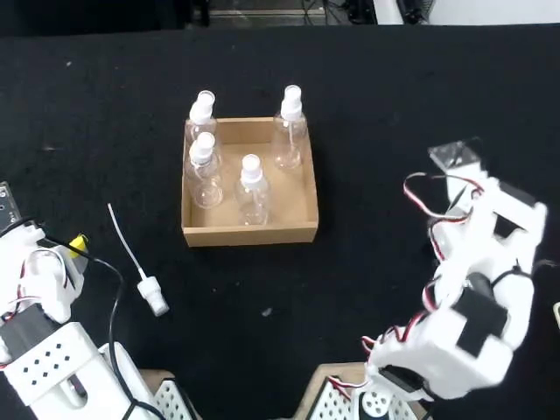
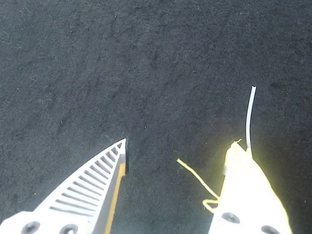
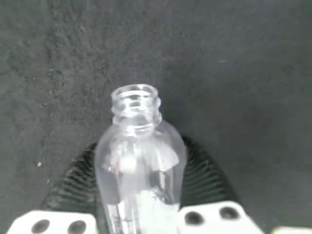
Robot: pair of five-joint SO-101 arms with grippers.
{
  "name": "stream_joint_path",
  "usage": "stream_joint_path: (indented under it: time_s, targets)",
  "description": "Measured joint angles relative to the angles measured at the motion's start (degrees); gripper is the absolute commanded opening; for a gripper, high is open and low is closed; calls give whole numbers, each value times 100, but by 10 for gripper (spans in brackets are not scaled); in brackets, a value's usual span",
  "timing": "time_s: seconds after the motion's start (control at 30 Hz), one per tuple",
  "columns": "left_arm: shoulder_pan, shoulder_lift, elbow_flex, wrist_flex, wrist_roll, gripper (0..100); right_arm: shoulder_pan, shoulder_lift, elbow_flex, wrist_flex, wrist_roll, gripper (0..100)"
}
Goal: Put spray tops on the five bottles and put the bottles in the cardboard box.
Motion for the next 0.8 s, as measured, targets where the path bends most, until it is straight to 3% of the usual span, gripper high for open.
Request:
stream_joint_path:
  time_s: [0.13,0.3,0.6,0.8]
  targets:
    - [281,0,0,79,-246,299,-176,-1046,-492,1125,-149,10]
    - [756,105,-316,703,-457,299,-782,-2532,-1020,1890,-1029,10]
    - [923,2233,-1829,1301,-607,299,-2462,-4255,-949,1864,-2699,10]
    - [1591,3262,-2031,1336,-642,299,-2620,-4360,185,1081,-3727,11]
